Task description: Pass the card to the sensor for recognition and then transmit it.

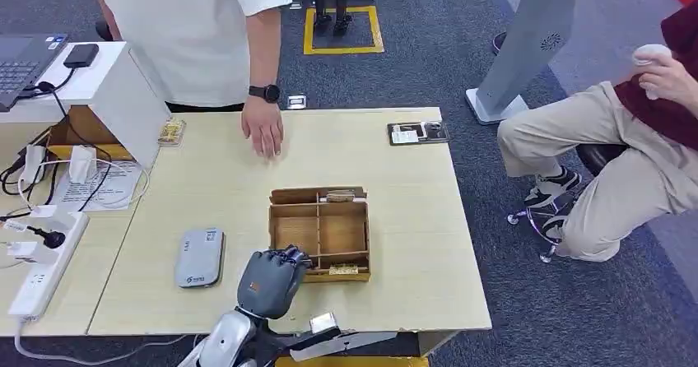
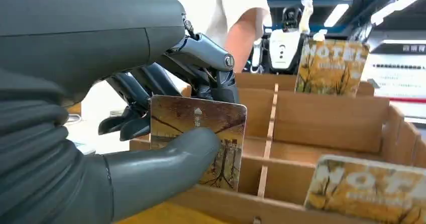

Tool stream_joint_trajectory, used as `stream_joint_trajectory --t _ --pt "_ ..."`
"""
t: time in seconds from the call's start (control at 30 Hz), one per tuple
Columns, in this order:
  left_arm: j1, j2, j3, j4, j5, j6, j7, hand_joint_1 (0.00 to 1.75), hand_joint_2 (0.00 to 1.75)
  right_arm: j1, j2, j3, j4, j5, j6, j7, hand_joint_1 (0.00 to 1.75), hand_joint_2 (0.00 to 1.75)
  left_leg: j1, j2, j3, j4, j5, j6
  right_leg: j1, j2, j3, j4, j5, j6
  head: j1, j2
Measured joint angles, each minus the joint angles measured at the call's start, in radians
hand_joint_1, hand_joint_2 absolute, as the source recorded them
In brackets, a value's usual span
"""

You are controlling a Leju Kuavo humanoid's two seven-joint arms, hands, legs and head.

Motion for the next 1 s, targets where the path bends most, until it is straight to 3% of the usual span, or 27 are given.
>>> stream_joint_trajectory --t 0.13,0.3,0.47,0.63,0.77,1.0 --pt "0.026 -0.011 0.025 -0.039 0.026 0.026 -0.06 1.75 1.75 0.0 0.0 0.0 0.0 0.006 0.0 0.001 0.0 1.75 0.0 0.0 0.0 0.0 0.0 0.0 0.0 0.0 0.0 0.0 0.0 0.0 0.0 0.0" --pt "0.081 -0.095 0.176 -0.184 0.095 0.035 -0.271 1.75 1.75 0.001 0.0 -0.005 0.0 0.014 0.0 0.001 0.0 1.75 0.0 0.0 0.0 0.0 0.0 0.0 0.0 0.0 0.0 0.0 0.0 0.0 0.0 0.0" --pt "0.103 -0.138 0.261 -0.257 0.109 0.037 -0.288 1.75 1.75 0.001 0.0 -0.012 0.0 0.018 0.0 0.001 0.0 1.75 0.0 0.0 0.0 0.0 0.0 0.0 0.0 0.0 0.0 0.0 0.0 0.0 0.0 0.0" --pt "0.112 -0.155 0.285 -0.287 0.114 0.037 -0.302 1.75 1.75 0.0 0.0 -0.016 -0.001 0.018 0.0 0.001 0.0 1.75 0.0 -0.001 0.0 0.0 0.0 0.0 0.0 -0.001 0.0 0.0 0.0 0.0 0.0 0.0" --pt "0.115 -0.21 0.355 -0.334 0.218 0.037 -0.452 1.75 1.75 0.0 0.0 -0.018 -0.002 0.029 0.0 0.001 0.0 1.75 0.0 -0.001 0.0 0.0 0.0 0.0 0.0 -0.001 0.0 0.0 0.0 0.0 0.0 0.0" --pt "0.036 -0.232 0.421 -0.357 0.323 0.038 -0.418 1.75 1.75 0.0 0.015 -0.018 -0.022 0.048 0.0 0.001 0.0 1.75 0.0 -0.001 0.0 0.0 0.0 0.0 0.0 -0.001 0.0 0.0 0.0 0.0 0.0 0.0"
